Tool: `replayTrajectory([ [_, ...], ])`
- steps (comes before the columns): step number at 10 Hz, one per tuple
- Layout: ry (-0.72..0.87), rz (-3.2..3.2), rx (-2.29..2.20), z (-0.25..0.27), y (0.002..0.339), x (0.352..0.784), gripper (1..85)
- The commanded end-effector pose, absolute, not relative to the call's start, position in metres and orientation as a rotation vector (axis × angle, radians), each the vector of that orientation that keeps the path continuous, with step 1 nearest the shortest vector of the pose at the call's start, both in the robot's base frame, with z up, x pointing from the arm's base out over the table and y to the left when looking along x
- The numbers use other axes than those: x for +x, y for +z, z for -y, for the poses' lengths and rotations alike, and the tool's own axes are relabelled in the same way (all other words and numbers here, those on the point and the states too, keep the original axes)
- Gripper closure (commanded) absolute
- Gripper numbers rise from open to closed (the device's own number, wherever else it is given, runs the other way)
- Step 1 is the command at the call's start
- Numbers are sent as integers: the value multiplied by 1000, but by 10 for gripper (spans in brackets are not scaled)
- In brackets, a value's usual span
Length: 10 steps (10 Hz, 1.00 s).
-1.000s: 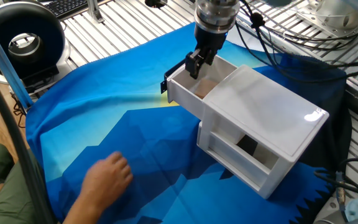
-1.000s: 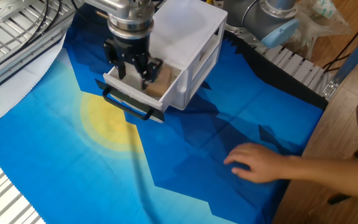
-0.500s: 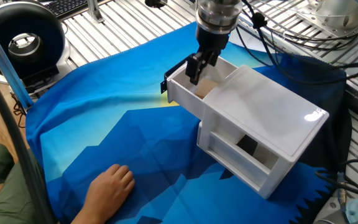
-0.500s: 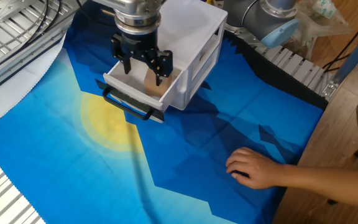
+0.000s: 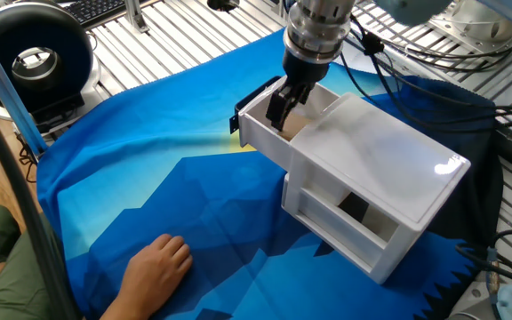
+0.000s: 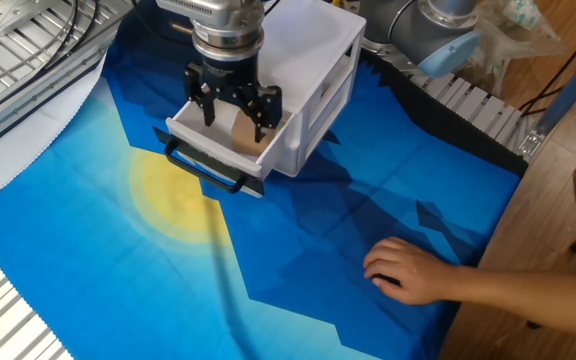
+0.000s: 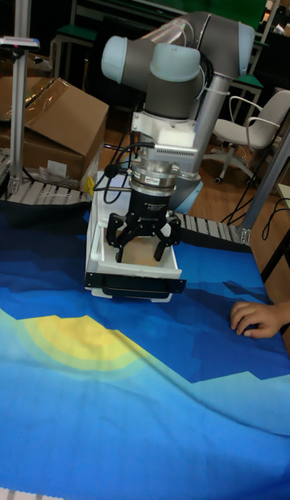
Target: Take something out of a drawer
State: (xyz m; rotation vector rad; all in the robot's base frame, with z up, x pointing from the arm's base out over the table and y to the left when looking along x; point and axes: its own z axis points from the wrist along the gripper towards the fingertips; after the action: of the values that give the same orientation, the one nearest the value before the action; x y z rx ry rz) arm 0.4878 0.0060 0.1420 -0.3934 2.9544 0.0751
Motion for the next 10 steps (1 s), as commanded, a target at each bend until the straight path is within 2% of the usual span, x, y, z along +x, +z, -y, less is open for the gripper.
replayTrajectory([
  [1,85,-2914,-403,-7,139,495,157],
  [2,56,-2918,-436,-2,138,494,140],
  [3,72,-2938,-412,-6,142,492,77],
  [4,62,-2955,-418,-6,148,487,63],
  [10,39,-2990,-461,3,174,487,63],
])
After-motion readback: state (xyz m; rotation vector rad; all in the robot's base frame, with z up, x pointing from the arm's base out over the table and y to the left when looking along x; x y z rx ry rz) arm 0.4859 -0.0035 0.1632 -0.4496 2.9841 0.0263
